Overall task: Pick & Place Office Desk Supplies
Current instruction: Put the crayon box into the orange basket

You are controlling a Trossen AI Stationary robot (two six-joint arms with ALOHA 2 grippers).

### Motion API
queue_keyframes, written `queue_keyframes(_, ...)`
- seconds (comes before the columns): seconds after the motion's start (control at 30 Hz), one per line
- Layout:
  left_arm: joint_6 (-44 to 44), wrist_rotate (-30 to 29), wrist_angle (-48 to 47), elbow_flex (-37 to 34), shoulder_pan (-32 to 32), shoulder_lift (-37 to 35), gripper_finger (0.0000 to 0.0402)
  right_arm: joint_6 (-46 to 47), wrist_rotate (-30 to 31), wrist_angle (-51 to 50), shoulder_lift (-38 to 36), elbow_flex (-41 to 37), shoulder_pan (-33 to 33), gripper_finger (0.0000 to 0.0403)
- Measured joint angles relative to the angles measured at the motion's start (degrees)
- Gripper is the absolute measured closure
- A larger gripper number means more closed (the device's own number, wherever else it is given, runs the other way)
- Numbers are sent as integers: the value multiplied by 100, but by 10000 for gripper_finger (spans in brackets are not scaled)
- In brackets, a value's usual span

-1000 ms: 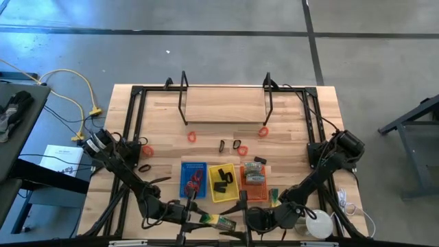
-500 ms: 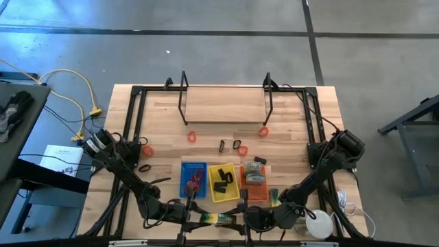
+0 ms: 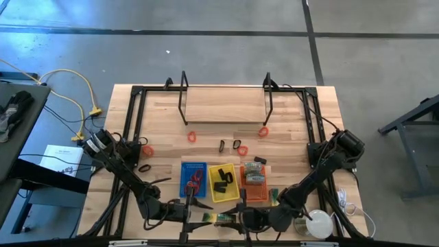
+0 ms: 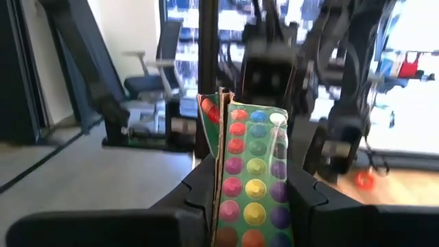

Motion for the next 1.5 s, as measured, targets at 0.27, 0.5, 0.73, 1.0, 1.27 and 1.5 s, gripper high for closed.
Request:
queue_keyframes(0.27,-47,-27,38,2,-20,-13,176,1228,-18,-2002,-108,-11,204,315)
queue_keyframes(0.5,-165,4,8,2,-39,-13,176,2889,449,-4347,-540,-11,513,315)
queue_keyframes(0.73,-165,28,-8,2,-39,-13,176,3459,478,-5833,-1077,-4,738,310)
queue_keyframes(1.0,-164,50,-121,2,-39,-11,176,3750,650,-6719,-1048,-7,658,307)
queue_keyframes(1.27,-165,52,-226,2,-41,-11,176,3369,549,-6882,-977,-39,424,312)
queue_keyframes(1.5,-165,52,-240,2,-41,-11,176,3278,378,-6446,-977,-599,226,306)
